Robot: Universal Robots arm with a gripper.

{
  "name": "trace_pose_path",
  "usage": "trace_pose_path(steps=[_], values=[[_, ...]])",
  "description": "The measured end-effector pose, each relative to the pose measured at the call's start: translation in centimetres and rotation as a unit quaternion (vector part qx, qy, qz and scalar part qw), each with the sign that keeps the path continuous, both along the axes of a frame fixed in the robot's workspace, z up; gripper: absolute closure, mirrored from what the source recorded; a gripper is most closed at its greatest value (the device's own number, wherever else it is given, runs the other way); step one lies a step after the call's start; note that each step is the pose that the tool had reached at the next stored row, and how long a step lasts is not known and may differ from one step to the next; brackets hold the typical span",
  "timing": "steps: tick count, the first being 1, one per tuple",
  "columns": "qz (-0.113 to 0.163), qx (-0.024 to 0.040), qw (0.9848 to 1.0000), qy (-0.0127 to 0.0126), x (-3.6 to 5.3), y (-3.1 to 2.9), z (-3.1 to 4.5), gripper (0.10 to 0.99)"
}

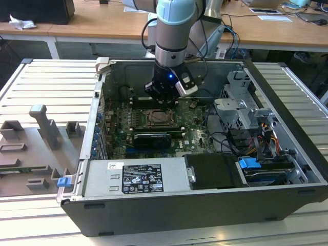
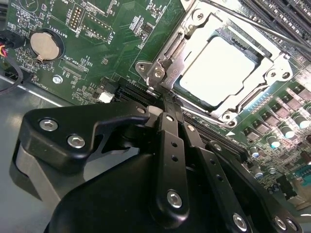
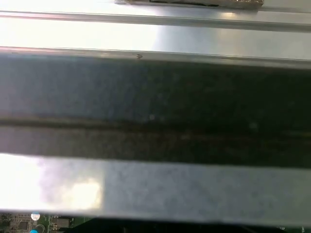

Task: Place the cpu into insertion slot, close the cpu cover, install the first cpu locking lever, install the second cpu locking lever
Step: 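Install the first cpu locking lever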

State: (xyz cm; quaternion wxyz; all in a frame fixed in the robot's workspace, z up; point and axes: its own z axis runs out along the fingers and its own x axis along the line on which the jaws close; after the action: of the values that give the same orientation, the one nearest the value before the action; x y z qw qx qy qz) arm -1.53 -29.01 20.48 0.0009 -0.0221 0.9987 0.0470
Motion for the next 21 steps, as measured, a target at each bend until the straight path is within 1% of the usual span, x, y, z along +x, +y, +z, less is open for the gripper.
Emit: trace_pose_path(steps=[3,4,7,14,16,17,19,20,21], values=[[0.0,-0.0012,1.0,0.0001,0.0,0.0,0.01,0.98],[0.0,-0.0049,1.0,0.0001,0.01,-0.01,-0.03,0.98],[0.0,-0.0103,0.9999,0.0002,0.03,-0.01,-0.17,0.98],[0.0,-0.0105,0.9999,0.0001,0.09,0.05,-0.39,0.98],[0.0,-0.0091,1.0,0.0,0.09,0.1,-0.39,0.98],[0.0,-0.0085,1.0,-0.0003,0.1,0.12,-0.22,0.98],[0.0,-0.009,1.0,0.0,0.09,0.11,0.26,0.98],[0.0,-0.0092,1.0,0.0001,0.09,0.11,0.71,0.98],[0.0,-0.0093,1.0,0.0001,0.09,0.11,0.98,0.98]])
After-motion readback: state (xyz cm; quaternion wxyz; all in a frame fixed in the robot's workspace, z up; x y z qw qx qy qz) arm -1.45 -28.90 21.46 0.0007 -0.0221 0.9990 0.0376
